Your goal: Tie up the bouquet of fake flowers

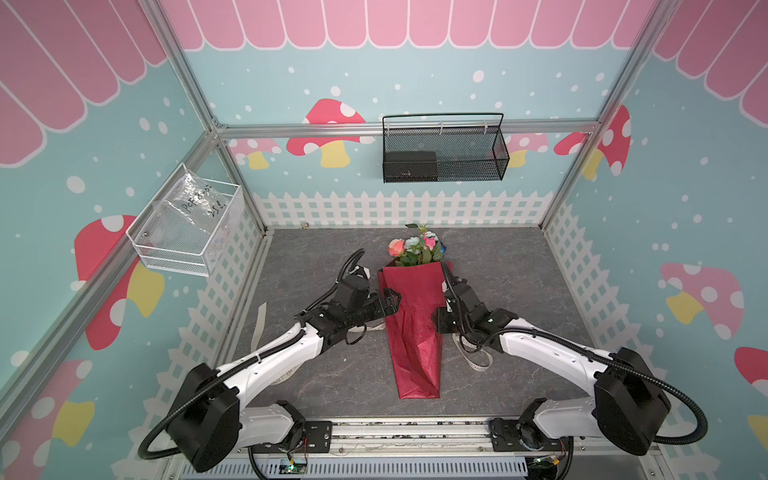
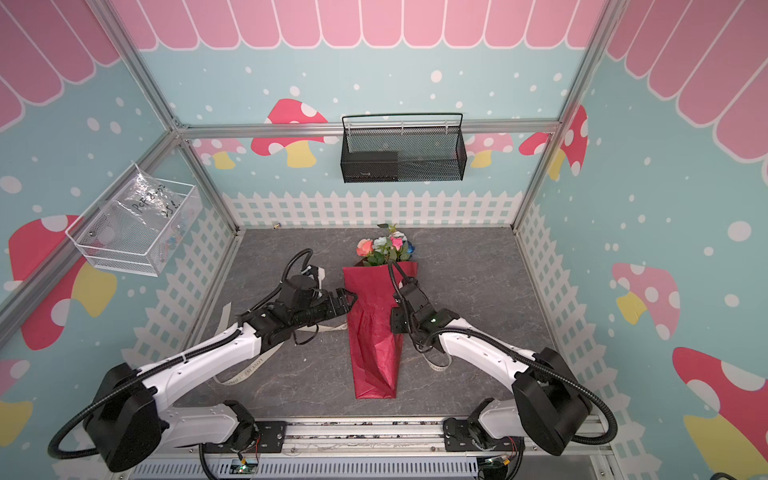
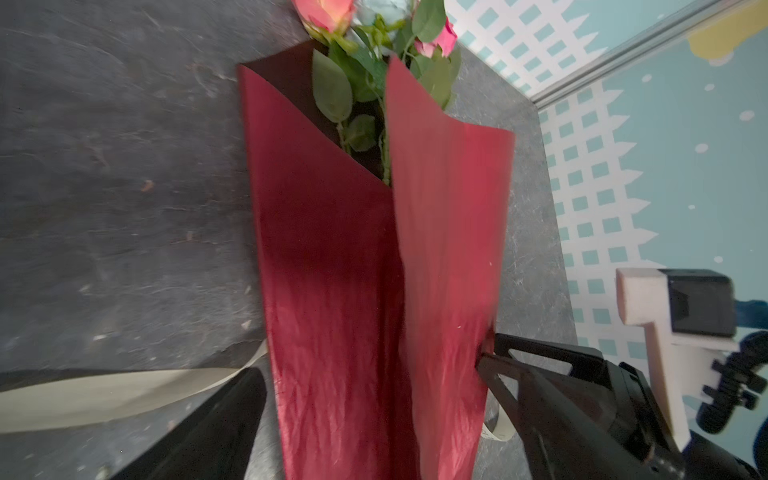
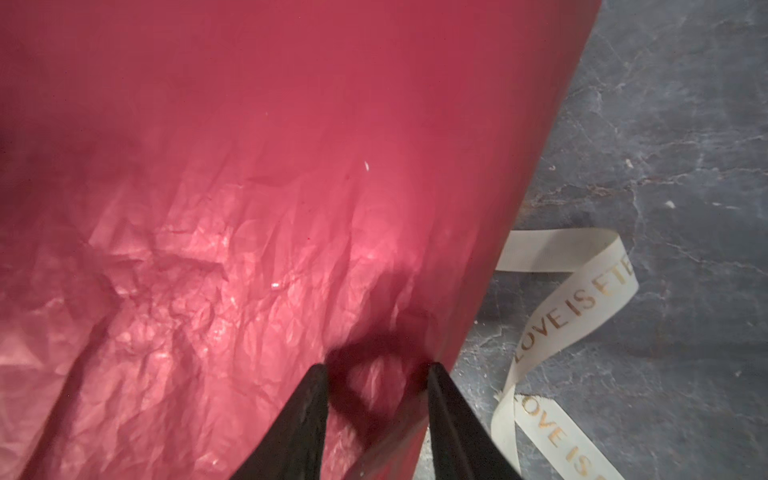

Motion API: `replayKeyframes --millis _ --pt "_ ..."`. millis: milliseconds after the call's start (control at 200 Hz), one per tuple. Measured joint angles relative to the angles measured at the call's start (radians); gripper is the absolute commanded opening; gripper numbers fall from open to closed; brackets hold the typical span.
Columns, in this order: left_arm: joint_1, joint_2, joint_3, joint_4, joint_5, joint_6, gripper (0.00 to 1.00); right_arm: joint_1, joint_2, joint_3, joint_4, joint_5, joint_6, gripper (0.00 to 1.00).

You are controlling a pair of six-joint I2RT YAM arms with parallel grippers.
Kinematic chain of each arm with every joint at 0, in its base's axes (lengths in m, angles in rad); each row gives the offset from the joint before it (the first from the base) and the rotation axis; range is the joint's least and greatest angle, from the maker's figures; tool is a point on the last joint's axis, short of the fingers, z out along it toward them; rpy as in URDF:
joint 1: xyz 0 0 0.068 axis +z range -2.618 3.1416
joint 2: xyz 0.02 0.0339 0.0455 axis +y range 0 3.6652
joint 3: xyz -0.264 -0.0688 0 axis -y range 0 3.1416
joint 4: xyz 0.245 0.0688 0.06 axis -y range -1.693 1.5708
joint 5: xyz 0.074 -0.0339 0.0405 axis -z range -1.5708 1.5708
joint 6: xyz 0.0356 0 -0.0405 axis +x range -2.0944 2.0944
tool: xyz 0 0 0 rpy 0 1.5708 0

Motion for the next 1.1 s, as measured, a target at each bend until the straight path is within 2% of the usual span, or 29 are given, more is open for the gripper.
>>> replayKeyframes --millis 70,155,265,355,505,810,921,1101 --pt "0.0 0.061 0.016 0.039 0.014 -0.002 0.82 0.0 0.011 0.016 0.01 -0.006 -0.006 0.41" --pt "0.0 0.127 0.041 0.074 0.033 -0.008 0.64 0.0 0.014 0.026 0.022 -0.016 -0.011 0.4" --pt "0.005 0.204 0.08 0.109 0.052 -0.003 0.36 0.0 0.014 0.029 0.034 -0.038 -0.014 0.39" --pt "0.019 0.245 0.088 0.134 0.058 -0.008 0.19 0.0 0.02 0.029 0.053 -0.064 -0.014 0.38" --pt "0.043 0.308 0.095 0.161 0.079 -0.003 0.04 0.0 0.086 0.034 0.09 -0.106 -0.014 0.36" --pt "0.066 0.404 0.111 0.19 0.12 0.003 0.01 -0.07 0.258 0.031 0.178 -0.211 -0.015 0.36" --pt "0.068 0.419 0.114 0.19 0.126 0.008 0.0 -0.104 0.319 0.03 0.206 -0.253 -0.021 0.39" --pt "0.071 0.443 0.131 0.188 0.129 0.025 0.0 -0.137 0.297 0.027 0.222 -0.281 -0.042 0.46"
